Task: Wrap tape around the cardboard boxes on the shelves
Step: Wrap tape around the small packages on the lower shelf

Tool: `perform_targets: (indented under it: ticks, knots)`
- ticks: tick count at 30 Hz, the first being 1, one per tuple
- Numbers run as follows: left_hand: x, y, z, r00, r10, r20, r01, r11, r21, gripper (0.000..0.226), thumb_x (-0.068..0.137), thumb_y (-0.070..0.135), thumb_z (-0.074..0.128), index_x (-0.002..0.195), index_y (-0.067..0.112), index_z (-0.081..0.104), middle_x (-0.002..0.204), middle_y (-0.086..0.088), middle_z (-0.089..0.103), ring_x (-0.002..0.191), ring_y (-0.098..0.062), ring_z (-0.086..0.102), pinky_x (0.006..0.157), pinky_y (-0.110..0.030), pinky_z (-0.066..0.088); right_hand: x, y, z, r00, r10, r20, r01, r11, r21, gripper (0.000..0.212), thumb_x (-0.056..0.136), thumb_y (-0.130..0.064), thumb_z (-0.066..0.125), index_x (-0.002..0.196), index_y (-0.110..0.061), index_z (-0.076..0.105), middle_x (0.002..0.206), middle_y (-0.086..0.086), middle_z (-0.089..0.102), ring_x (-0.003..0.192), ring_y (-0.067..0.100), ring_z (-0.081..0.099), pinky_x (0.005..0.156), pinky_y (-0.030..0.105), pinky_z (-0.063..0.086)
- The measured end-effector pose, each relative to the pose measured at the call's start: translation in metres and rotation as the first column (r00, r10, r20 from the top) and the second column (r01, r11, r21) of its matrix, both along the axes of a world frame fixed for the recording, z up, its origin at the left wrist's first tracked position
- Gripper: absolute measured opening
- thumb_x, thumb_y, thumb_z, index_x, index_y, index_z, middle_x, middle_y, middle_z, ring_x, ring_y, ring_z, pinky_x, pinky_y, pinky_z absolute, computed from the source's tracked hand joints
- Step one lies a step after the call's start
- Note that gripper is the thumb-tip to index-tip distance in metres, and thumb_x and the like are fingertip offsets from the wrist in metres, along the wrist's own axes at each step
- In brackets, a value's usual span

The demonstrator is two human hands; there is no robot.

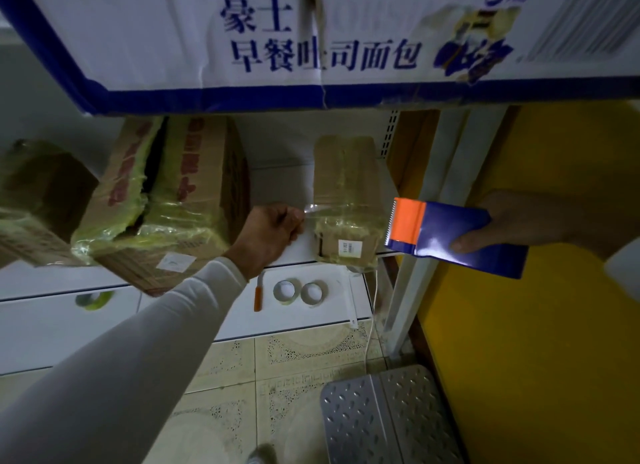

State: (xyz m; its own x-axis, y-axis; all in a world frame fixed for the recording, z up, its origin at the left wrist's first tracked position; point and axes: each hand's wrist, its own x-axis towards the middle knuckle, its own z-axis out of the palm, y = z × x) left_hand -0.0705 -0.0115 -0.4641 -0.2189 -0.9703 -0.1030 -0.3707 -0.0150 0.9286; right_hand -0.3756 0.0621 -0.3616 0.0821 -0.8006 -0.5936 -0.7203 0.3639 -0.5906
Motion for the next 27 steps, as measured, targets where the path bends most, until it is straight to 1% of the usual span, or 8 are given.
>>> perform_targets:
  ticks: [6,9,12,14,16,19,23,27]
  knots:
    - [-0.013,-0.010,-0.018,0.999,0.050,0.010,-0.051,0.997,0.061,0.023,0.097,0.010,0.051,0.077,0.011,0.061,0.065,-0.001,0.058,0.055,-0.011,0.048,0.054,-0.021,0.042,-0.004,-0.012,-0.020,0.999,-0.004,-0.035,0.004,1.000,0.002,0.021,0.080,-0.025,0.076,0.069,-0.012,0.063,0.052,-0.001,0.065,0.045,0.006,0.061,0.056,0.027,0.040]
    - [-0.018,-0.015,-0.022,0.995,0.048,0.086,-0.052,0.997,0.054,0.007,0.092,0.014,0.060,0.099,0.015,0.061,0.083,-0.004,0.062,0.076,-0.022,0.061,0.068,-0.029,0.048,-0.004,-0.017,-0.031,0.998,-0.027,-0.052,0.027,1.000,0.002,0.021,0.080,-0.026,0.075,0.088,-0.009,0.069,0.072,0.005,0.071,0.061,0.017,0.066,0.058,0.027,0.045]
    - [-0.010,-0.022,-0.027,0.990,0.115,0.080,-0.119,0.991,0.052,0.059,0.083,0.012,0.072,0.135,0.017,0.044,0.115,-0.008,0.061,0.110,-0.030,0.060,0.084,-0.029,0.044,-0.008,-0.017,-0.037,0.998,-0.049,-0.035,0.049,0.999,-0.004,0.013,0.081,-0.023,0.075,0.087,-0.013,0.068,0.070,0.002,0.072,0.065,0.019,0.067,0.058,0.027,0.046]
    - [-0.005,-0.019,-0.027,0.949,0.142,0.281,-0.092,0.979,-0.184,0.063,0.089,0.018,0.065,0.145,0.016,0.035,0.129,-0.010,0.054,0.111,-0.028,0.058,0.087,-0.026,0.044,-0.011,-0.016,-0.040,0.998,-0.056,-0.011,0.056,0.998,-0.009,0.011,0.082,-0.021,0.075,0.080,-0.014,0.067,0.060,-0.003,0.071,0.057,0.013,0.065,0.057,0.026,0.044]
    - [-0.007,-0.014,-0.023,0.939,-0.008,0.344,0.151,0.908,-0.391,0.051,0.095,0.031,0.054,0.143,0.023,0.040,0.138,-0.006,0.046,0.119,-0.021,0.053,0.096,-0.028,0.044,-0.011,-0.017,-0.043,0.999,-0.052,0.009,0.052,0.999,-0.012,0.014,0.083,-0.020,0.074,0.074,-0.015,0.064,0.054,-0.005,0.068,0.048,0.007,0.062,0.056,0.025,0.042]
    - [-0.016,-0.023,-0.024,0.838,-0.204,0.506,0.461,0.761,-0.456,0.040,0.097,0.032,0.048,0.136,0.020,0.053,0.144,-0.003,0.045,0.129,-0.019,0.046,0.108,-0.028,0.036,-0.008,-0.019,-0.046,0.998,-0.048,0.027,0.049,0.999,-0.016,0.015,0.082,-0.023,0.075,0.073,-0.017,0.064,0.053,-0.005,0.067,0.047,0.007,0.061,0.056,0.025,0.042]
    - [-0.020,-0.025,-0.034,0.853,-0.128,0.506,0.401,0.782,-0.478,0.037,0.096,0.023,0.049,0.131,0.013,0.057,0.142,-0.007,0.048,0.129,-0.024,0.047,0.108,-0.024,0.030,-0.007,-0.019,-0.053,0.997,-0.057,0.043,0.059,0.998,-0.031,0.019,0.080,-0.026,0.076,0.073,-0.016,0.063,0.055,-0.002,0.065,0.054,0.015,0.061,0.056,0.027,0.043]
    - [-0.016,-0.025,-0.033,0.865,-0.162,0.474,0.407,0.779,-0.477,0.036,0.094,0.019,0.051,0.129,0.011,0.059,0.140,-0.009,0.051,0.130,-0.025,0.047,0.110,-0.024,0.030,-0.006,-0.014,-0.058,0.994,-0.064,0.087,0.069,0.996,-0.052,0.023,0.076,-0.031,0.078,0.085,-0.013,0.068,0.074,0.008,0.071,0.068,0.026,0.068,0.061,0.030,0.048]
